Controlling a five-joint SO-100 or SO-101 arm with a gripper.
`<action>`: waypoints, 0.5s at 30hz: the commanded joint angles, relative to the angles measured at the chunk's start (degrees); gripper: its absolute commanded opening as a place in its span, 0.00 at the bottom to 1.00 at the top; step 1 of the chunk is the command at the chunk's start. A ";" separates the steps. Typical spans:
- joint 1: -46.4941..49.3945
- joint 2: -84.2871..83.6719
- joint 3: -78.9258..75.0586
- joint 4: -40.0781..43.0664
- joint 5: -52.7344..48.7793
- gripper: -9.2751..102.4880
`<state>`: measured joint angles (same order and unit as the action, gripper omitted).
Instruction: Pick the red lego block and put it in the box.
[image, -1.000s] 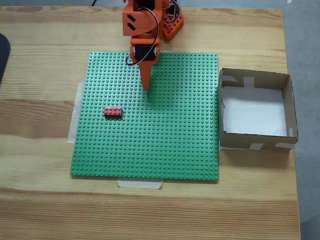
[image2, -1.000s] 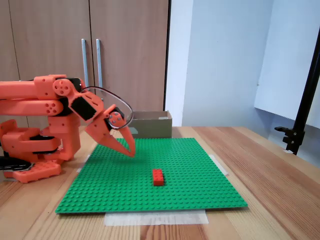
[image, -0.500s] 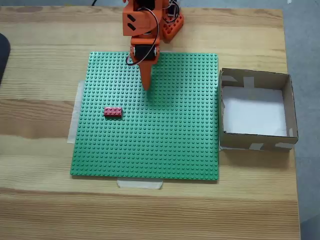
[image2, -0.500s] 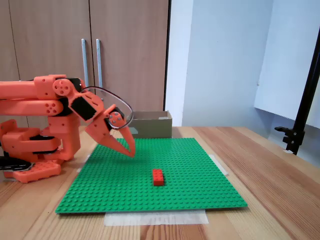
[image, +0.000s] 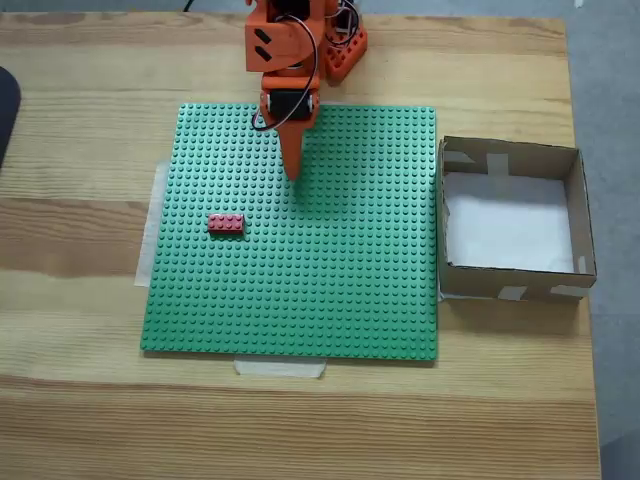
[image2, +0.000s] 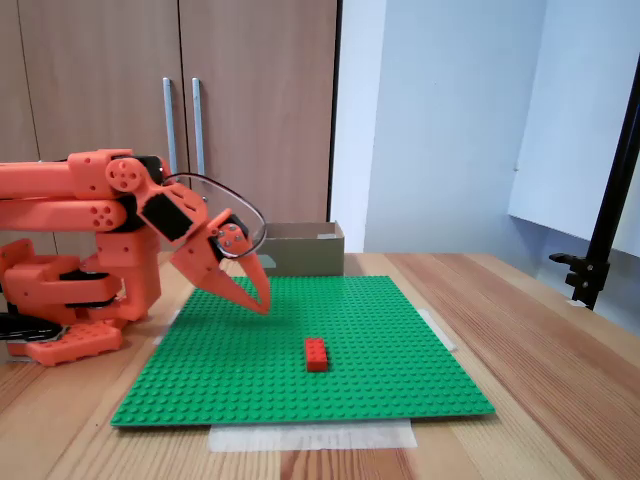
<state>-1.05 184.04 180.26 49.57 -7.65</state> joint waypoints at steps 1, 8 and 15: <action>0.70 -0.44 -0.09 -0.53 -0.53 0.08; 0.70 -4.22 -5.89 -1.41 0.53 0.08; 0.79 -13.71 -16.70 -1.49 1.85 0.08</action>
<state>-0.18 173.14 169.45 48.69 -6.24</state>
